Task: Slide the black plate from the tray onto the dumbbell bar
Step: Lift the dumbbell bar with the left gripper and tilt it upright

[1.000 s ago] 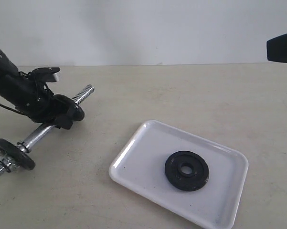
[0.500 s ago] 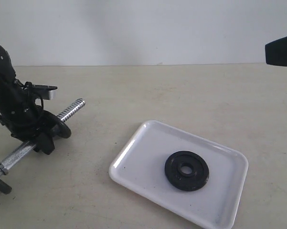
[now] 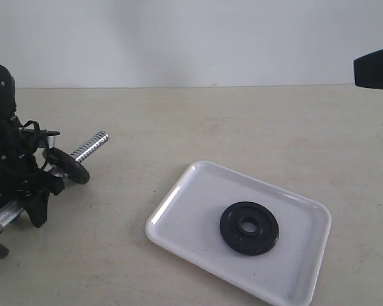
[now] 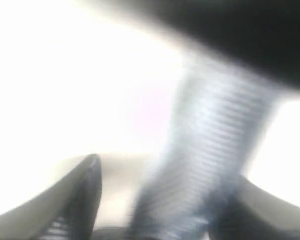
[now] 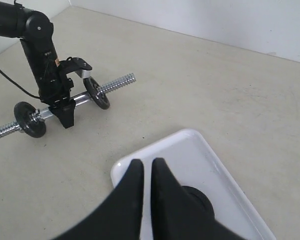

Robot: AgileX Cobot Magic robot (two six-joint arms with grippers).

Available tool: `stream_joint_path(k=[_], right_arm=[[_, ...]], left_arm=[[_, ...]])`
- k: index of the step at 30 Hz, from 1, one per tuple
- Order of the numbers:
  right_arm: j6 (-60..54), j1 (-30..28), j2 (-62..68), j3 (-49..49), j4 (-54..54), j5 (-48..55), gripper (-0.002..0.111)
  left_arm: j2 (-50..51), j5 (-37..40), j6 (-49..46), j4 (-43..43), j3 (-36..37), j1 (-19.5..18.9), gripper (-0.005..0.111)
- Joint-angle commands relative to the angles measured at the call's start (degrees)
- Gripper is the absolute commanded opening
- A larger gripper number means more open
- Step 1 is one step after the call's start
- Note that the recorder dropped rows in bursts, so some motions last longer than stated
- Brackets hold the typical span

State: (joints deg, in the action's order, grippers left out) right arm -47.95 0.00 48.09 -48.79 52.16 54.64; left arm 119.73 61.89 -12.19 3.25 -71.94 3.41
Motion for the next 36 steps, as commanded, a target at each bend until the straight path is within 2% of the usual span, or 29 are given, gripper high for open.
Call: stream_joint_path(k=[1,5,7,10,15,17,20,24,36], right_arm=[[-0.24,-0.05,0.01,0.13,0.17,0.48,0.003],[-0.24,-0.05,0.01,0.13,0.17,0.48,0.003],[-0.24,-0.05,0.01,0.13,0.17,0.48,0.003],[-0.24,-0.05,0.01,0.13,0.17,0.48,0.003],[-0.11,-0.05,0.01,0.13,-1.22,0.58,0.003],[-0.11,-0.05,0.01,0.13,-3.17,0.58,0.003],[-0.11,-0.05,0.01,0.13,-3.78,0.47,0.003],[-0.11,-0.05,0.01,0.13,-5.10,0.47,0.003],[-1.01,-0.05,0.01,0.13,-10.47,0.46,0.003]], left_arm=[[2.78,-4.14,4.42,-2.17,1.89,-0.15,0.047],[2.78,-9.20,2.97,5.26,1.89,-0.15,0.038],[2.78,-10.18,-0.14,8.87,1.89,-0.01,0.027],[2.78,-10.57,-6.54,13.11,1.89,0.96,0.005],[2.78,-11.93,-9.13,14.21,1.89,6.51,0.004],[1.88,-15.29,-9.32,14.32,1.89,8.62,0.004],[-2.72,-19.02,-8.92,15.53,1.89,8.87,0.004],[-9.11,-18.17,-9.34,14.21,2.22,8.87,0.004],[-12.97,-17.49,-10.78,14.33,5.51,9.54,0.004]])
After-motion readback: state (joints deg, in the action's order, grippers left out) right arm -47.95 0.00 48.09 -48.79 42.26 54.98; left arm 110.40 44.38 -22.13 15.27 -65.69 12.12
